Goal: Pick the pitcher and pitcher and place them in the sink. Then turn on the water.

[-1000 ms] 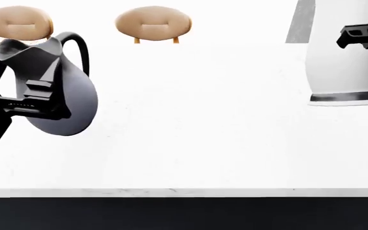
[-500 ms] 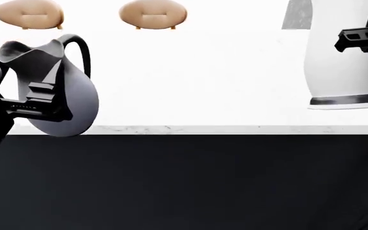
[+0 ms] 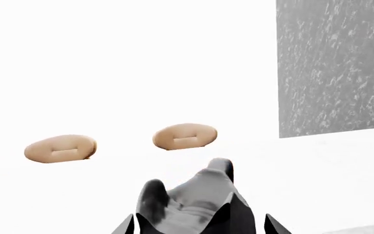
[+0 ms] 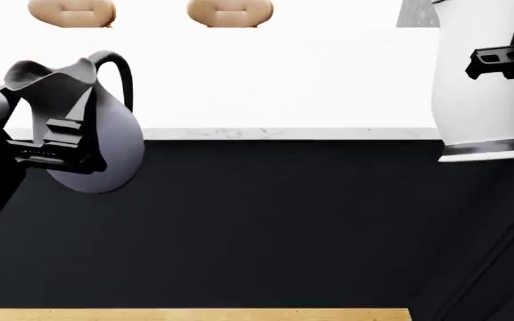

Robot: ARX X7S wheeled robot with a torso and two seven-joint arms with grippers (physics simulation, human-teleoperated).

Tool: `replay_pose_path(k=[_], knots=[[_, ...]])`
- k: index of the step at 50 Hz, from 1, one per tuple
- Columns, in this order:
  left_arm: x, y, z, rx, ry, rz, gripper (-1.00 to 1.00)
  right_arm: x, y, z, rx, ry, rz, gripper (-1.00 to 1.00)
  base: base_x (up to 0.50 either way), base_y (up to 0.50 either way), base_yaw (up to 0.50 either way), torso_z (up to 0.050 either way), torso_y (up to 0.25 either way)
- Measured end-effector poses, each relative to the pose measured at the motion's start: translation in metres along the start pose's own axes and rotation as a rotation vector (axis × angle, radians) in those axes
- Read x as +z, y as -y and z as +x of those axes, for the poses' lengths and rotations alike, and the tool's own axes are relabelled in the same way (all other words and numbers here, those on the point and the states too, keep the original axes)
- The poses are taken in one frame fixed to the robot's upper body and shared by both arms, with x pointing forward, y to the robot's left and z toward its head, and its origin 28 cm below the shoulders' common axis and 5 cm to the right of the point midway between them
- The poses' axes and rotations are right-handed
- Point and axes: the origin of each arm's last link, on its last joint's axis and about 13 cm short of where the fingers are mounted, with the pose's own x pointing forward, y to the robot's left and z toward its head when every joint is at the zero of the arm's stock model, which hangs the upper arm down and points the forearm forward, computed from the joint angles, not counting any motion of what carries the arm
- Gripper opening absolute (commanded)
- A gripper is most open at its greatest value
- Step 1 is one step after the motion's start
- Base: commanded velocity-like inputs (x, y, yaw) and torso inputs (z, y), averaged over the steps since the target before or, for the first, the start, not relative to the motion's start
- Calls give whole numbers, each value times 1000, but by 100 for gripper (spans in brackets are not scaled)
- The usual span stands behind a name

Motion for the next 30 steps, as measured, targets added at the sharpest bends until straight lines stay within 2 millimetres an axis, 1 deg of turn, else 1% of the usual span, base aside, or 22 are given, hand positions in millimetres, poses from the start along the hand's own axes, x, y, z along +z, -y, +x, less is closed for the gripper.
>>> replay_pose_path(k=[22, 24, 26, 30], knots=[[1, -1, 0, 12, 1, 11, -100, -1, -2, -1, 27, -7, -22, -100, -195, 500, 0, 1, 3], [1, -2, 0, 18, -1, 14, -100, -1, -2, -1, 33, -9, -23, -100, -242, -1, 445, 0, 6], [1, -3, 0, 29, -2, 20, -100, -2, -3, -1, 45, -12, -18, -100, -223, -3, 94, 5, 5], [0, -4, 0, 44, -3, 28, -100, -2, -5, -2, 61, -13, -8, -100, -164, -1, -433, 0, 3]])
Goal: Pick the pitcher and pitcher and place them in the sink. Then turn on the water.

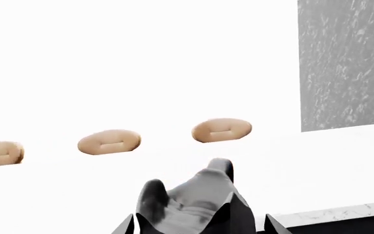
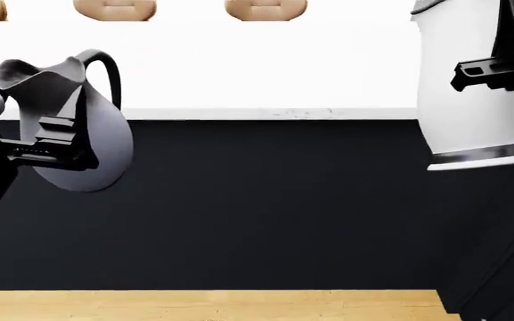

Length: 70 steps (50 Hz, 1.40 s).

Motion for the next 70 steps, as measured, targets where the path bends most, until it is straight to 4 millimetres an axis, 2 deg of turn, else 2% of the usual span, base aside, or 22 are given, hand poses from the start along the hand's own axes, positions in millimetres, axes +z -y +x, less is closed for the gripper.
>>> replay_pose_path(k=[70], knots=[[-2, 5, 0, -51, -3, -20, -100, 1, 6, -3, -53, 4, 6, -100, -136, 30, -500, 1, 3]])
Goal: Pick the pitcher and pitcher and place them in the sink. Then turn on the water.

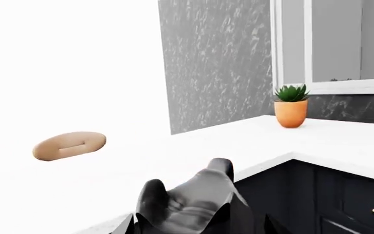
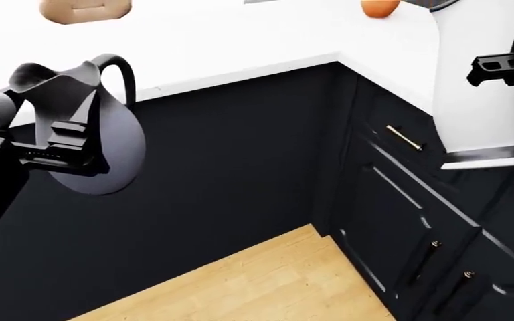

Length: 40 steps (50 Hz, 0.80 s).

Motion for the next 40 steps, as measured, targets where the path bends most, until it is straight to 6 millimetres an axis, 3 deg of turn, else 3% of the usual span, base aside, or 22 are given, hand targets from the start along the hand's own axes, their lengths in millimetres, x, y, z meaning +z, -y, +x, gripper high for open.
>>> replay_pose_path(k=[40], knots=[[1, 0, 0, -6, 3, -3, -100, 2, 1, -1, -5, 1, 0, -100, -107, 68, -500, 2, 3]])
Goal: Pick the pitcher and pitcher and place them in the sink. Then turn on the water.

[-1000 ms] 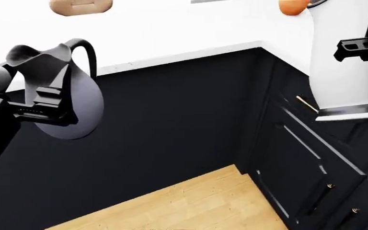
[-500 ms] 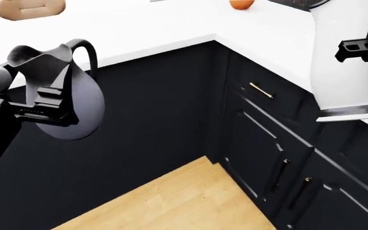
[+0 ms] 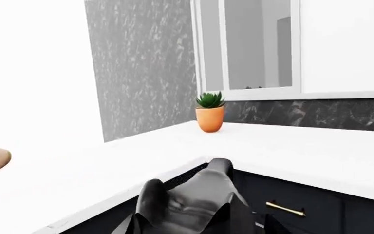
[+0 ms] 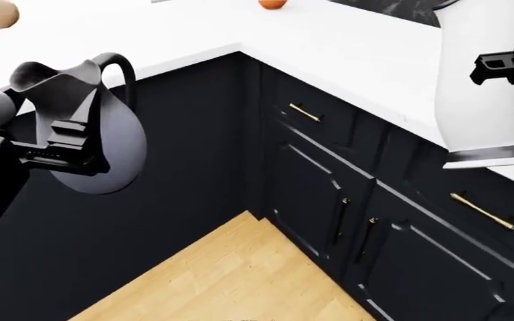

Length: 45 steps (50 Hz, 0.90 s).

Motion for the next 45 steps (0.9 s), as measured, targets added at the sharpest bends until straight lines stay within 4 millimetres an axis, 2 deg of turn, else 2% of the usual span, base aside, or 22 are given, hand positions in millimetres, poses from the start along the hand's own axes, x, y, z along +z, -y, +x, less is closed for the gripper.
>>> replay_pose_path(k=[45], knots=[[-1, 1, -1, -3, -2, -5, -100, -1, 0, 0, -7, -1, -1, -100, -74, 79, -500, 1, 3]])
